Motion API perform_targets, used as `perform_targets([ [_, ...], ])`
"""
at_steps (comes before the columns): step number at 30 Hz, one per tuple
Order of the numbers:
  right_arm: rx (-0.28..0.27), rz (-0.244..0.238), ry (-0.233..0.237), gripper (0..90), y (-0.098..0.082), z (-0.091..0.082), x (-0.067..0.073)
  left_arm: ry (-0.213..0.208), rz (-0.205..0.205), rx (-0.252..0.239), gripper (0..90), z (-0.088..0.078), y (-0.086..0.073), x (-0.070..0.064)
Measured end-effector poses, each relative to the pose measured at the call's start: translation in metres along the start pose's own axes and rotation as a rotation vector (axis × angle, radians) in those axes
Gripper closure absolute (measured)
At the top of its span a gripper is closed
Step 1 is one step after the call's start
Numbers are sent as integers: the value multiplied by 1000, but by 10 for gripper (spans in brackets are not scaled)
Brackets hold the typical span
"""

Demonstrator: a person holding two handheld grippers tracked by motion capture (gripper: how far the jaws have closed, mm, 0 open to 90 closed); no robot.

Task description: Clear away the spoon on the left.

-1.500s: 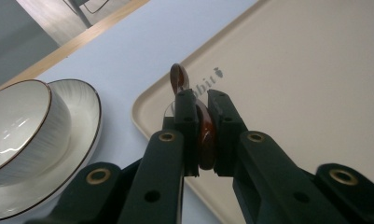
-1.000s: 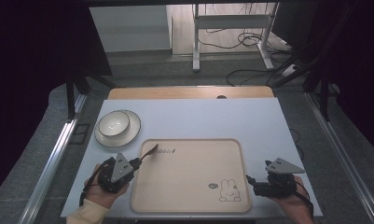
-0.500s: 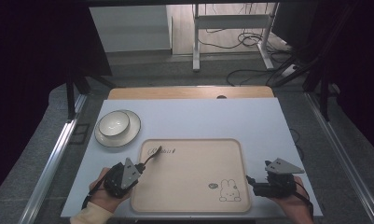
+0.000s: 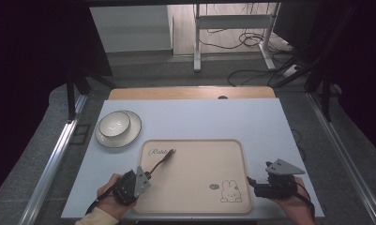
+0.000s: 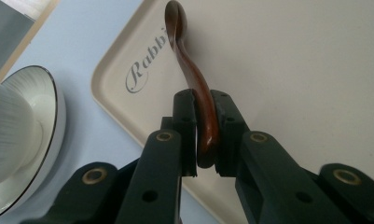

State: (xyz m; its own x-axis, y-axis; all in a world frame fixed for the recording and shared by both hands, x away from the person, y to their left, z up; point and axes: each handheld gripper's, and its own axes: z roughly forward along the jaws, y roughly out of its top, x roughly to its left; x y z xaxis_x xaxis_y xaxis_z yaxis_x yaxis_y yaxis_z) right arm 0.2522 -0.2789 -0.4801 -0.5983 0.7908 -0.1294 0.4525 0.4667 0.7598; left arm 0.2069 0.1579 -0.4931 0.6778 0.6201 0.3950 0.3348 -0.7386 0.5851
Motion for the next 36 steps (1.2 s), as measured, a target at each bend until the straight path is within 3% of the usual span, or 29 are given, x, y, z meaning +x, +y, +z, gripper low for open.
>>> perform_targets([
  [10,1,-5,-4,139,0,0,0,-26,4,9,805,2,1,-2],
  [18,2,-10,-8,139,0,1,0,-72,21,27,759,7,1,-6],
  [23,5,-10,-9,138,-1,1,0,-129,9,41,691,11,1,-8],
  [24,5,-10,-9,138,-1,1,0,-129,9,41,668,11,1,-8],
  [25,6,-11,-9,139,-1,1,0,-161,-3,37,647,12,1,-7],
  [27,4,-10,-9,138,-1,1,0,-184,-20,26,619,13,1,-7],
  [30,6,-11,-10,139,0,1,0,-207,-61,24,432,15,0,-5],
  [31,6,-11,-10,139,0,1,0,-209,-83,18,332,15,0,-3],
  [34,6,-11,-8,138,0,1,0,-227,-106,15,218,15,0,-1],
  [36,5,-11,-10,138,-1,1,-1,-227,-119,5,200,13,1,1],
])
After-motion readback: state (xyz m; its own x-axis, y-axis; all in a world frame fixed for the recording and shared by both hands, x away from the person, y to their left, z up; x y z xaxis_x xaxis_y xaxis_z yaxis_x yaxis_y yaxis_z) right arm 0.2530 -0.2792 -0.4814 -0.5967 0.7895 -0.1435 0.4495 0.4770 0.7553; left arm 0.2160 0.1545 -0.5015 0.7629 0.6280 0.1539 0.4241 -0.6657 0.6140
